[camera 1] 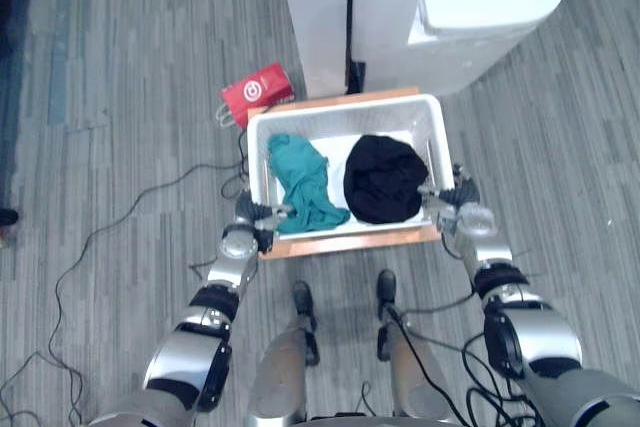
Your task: Pick up the laundry basket with both hands and put the clothes into the washing machine.
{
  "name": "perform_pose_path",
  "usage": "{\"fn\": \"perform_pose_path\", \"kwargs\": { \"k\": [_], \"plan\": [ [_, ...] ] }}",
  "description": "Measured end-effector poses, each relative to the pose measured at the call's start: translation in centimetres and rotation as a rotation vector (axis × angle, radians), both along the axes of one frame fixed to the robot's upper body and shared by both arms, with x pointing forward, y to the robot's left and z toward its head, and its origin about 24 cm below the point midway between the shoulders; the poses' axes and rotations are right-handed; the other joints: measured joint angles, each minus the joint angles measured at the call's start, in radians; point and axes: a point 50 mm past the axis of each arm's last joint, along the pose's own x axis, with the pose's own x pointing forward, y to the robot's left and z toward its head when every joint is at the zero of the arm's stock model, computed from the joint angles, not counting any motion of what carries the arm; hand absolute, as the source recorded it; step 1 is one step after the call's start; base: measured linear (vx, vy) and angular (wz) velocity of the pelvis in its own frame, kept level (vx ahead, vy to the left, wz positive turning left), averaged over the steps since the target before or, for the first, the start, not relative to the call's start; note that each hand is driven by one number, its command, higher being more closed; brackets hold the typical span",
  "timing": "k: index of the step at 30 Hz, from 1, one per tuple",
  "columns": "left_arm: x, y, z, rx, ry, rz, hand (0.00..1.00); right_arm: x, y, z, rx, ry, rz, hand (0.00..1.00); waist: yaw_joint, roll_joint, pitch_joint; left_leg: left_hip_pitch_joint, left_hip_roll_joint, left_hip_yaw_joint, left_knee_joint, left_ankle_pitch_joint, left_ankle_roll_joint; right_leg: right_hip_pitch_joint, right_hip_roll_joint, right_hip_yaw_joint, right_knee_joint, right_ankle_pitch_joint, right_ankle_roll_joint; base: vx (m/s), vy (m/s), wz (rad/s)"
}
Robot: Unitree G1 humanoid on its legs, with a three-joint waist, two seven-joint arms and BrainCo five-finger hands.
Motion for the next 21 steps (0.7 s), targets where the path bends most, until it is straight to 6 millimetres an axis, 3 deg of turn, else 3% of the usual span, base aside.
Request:
{"fn": "perform_pose_path", "kwargs": {
  "k": [10,18,21],
  "plan": [
    [0.5,1.0,1.4,0.021,-0.036,0.016,1.00,-0.3,0.5,1.0,0.023,-0.088,0.031,1.00,-0.003,-0.009,0.016,-0.012,0.001,0.006,0.010,0.000,0.000,-0.015,0.001,0.011,0.001,0.003,0.001,0.00,-0.002,-0.01],
    [-5.5,-0.9,-0.5,-0.159,-0.131,-0.045,1.00,-7.6,-1.0,-3.0,0.012,-0.149,-0.034,1.00,-0.012,-0.011,0.013,0.109,0.010,0.010,0.015,-0.050,-0.007,0.122,0.015,0.036,-0.054,-0.002,0.005,0.07,0.003,-0.10],
    [-8.2,-1.6,-0.8,-0.196,-0.147,-0.102,1.00,-10.6,-1.5,-4.0,0.017,-0.151,-0.052,1.00,-0.015,-0.020,-0.048,0.137,0.012,0.038,0.016,-0.072,-0.008,0.143,0.017,0.065,-0.070,-0.005,0.010,0.05,0.016,-0.29]
  ]
}}
